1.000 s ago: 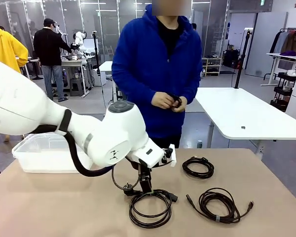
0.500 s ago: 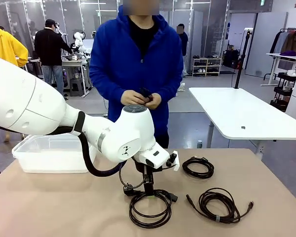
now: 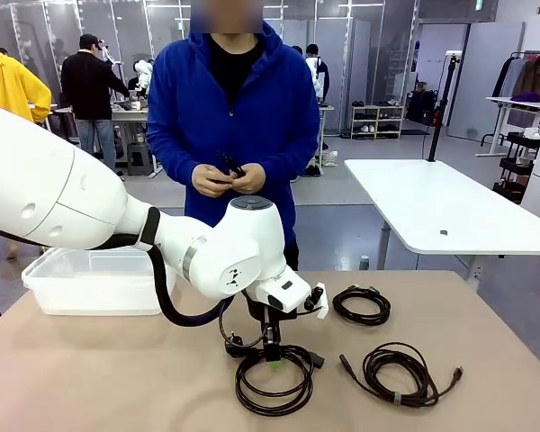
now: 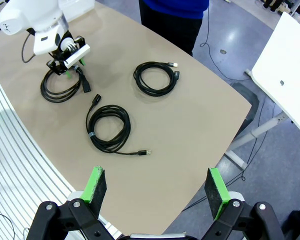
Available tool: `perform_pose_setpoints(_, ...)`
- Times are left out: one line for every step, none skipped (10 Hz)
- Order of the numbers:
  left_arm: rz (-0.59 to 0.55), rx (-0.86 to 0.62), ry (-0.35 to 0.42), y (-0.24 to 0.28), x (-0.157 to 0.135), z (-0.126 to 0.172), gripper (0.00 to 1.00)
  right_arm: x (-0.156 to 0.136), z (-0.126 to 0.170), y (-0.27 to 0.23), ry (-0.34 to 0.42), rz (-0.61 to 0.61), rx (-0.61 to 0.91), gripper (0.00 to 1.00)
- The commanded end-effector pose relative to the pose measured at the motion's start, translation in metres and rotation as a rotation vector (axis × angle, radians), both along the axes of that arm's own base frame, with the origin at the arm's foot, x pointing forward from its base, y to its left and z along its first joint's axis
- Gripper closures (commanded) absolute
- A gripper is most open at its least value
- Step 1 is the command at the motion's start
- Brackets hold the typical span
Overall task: Organize and store the cables.
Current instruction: Place the Power Cable into the Organizing box.
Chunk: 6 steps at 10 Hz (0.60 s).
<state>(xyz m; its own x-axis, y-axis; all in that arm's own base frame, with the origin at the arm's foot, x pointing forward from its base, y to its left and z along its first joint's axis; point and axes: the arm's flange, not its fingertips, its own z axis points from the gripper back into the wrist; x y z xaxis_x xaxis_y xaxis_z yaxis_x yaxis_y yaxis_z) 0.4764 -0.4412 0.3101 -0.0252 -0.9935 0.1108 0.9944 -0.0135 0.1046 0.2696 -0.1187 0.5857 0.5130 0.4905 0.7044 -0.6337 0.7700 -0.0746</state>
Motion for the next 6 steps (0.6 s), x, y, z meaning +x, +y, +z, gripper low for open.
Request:
perform_pose_setpoints(0.015,0.035,0.02,-0.0026,0.0036,0.0,1.0,0.0003,-0.0009,-0.0016,-0.004,0.009,-0.003,0.0)
perform_pose_setpoints(0.011,0.038,0.018,-0.0021,0.0019,0.0015,1.0,0.0003,-0.0009,-0.0016,-0.004,0.009,-0.003,0.0)
perform_pose_setpoints(0.0,0.033,0.028,-0.0024,0.0003,0.0028,0.96,0.0003,-0.0009,-0.0016,-0.004,0.009,-0.003,0.0)
perform_pose_setpoints(-0.002,0.034,0.031,-0.003,-0.0007,0.0032,1.0,0.0003,-0.0009,-0.0016,-0.004,0.009,-0.003,0.0)
perform_pose_setpoints(0.013,0.034,0.045,-0.003,-0.0012,0.0037,1.0,0.0003,-0.0009,-0.0016,-0.004,0.009,-0.003,0.0)
perform_pose_setpoints(0.032,0.038,0.059,-0.0011,-0.0029,0.0076,1.0,0.0003,-0.0009,-0.0016,-0.004,0.009,-0.003,0.0)
